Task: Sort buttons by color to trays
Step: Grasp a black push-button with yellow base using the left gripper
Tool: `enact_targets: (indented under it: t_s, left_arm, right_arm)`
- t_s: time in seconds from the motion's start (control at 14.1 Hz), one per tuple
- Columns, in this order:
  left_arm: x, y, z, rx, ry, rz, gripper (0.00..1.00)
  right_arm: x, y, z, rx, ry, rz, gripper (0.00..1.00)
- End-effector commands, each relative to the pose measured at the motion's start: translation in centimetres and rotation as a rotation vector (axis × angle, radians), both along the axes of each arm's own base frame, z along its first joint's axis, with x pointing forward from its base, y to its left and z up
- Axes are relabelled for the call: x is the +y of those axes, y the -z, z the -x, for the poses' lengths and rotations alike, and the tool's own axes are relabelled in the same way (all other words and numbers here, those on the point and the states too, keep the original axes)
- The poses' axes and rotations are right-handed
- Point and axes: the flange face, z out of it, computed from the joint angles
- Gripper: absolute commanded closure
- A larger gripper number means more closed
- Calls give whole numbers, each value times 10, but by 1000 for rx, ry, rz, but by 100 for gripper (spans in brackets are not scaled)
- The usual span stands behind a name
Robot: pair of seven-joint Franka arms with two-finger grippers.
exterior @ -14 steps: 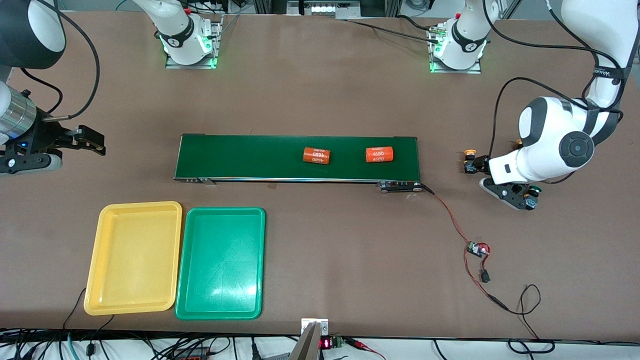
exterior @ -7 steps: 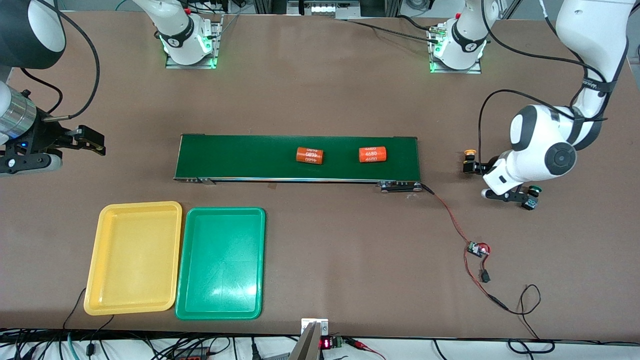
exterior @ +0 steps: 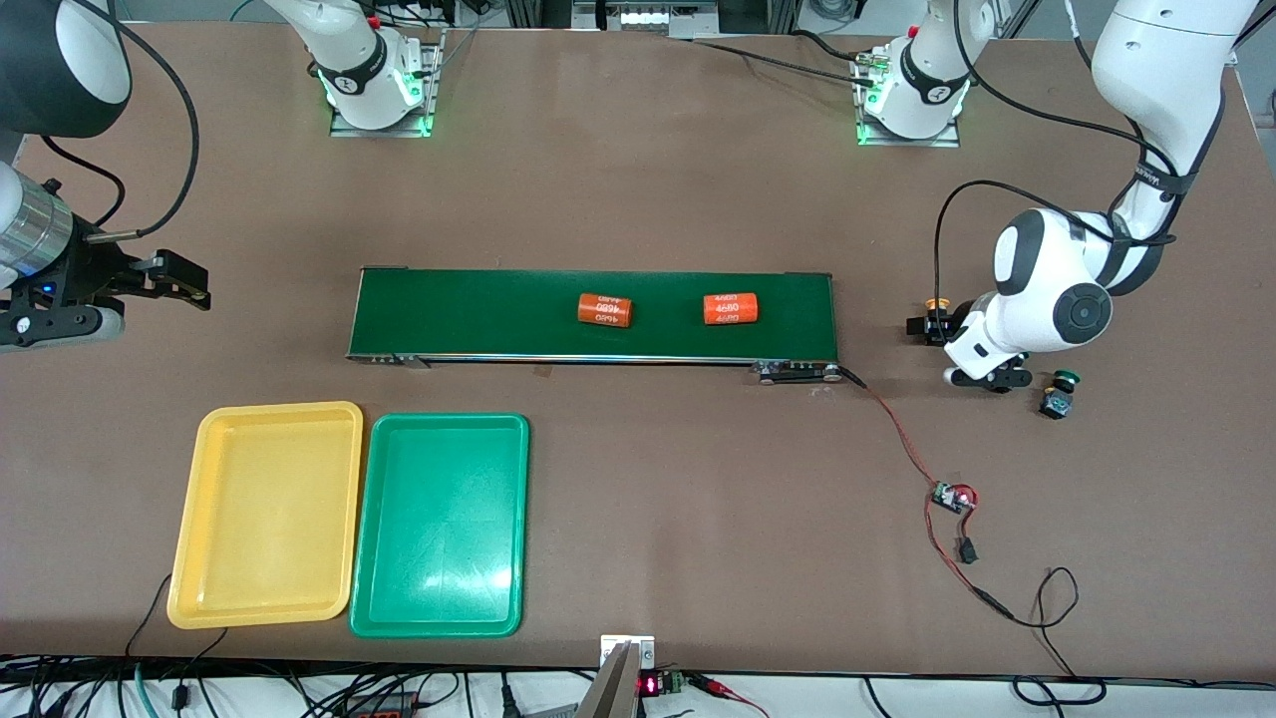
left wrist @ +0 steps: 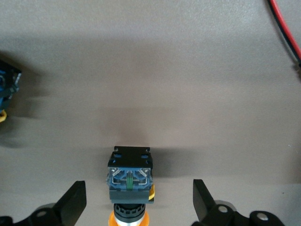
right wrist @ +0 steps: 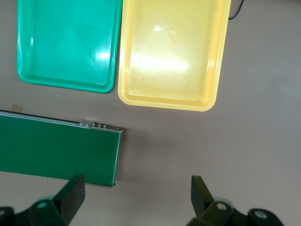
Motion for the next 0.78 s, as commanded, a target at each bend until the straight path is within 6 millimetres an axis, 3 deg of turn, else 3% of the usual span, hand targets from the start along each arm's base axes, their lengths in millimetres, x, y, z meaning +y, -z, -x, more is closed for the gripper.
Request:
enact_targets:
  t_s: [0.0,0.35,0.43,0.57,0.71]
  left_arm:
    - [0,6,4,7,-16,9,3]
    - [0,13,11,28,-6,15,26]
    - [0,14,11,29,-5,14,36]
    - [-1,9,11,29,2,12,76]
    - [-3,-6,5,2,11,4,92]
  right_arm:
    - [1,-4,1,-10,4,13,0]
    - [2,-4,1,-10,3,13,0]
    - [2,-4,1,-10,3,13,0]
    - [2,-4,1,-10,3,13,0]
    - [2,-4,1,-10,3,13,0]
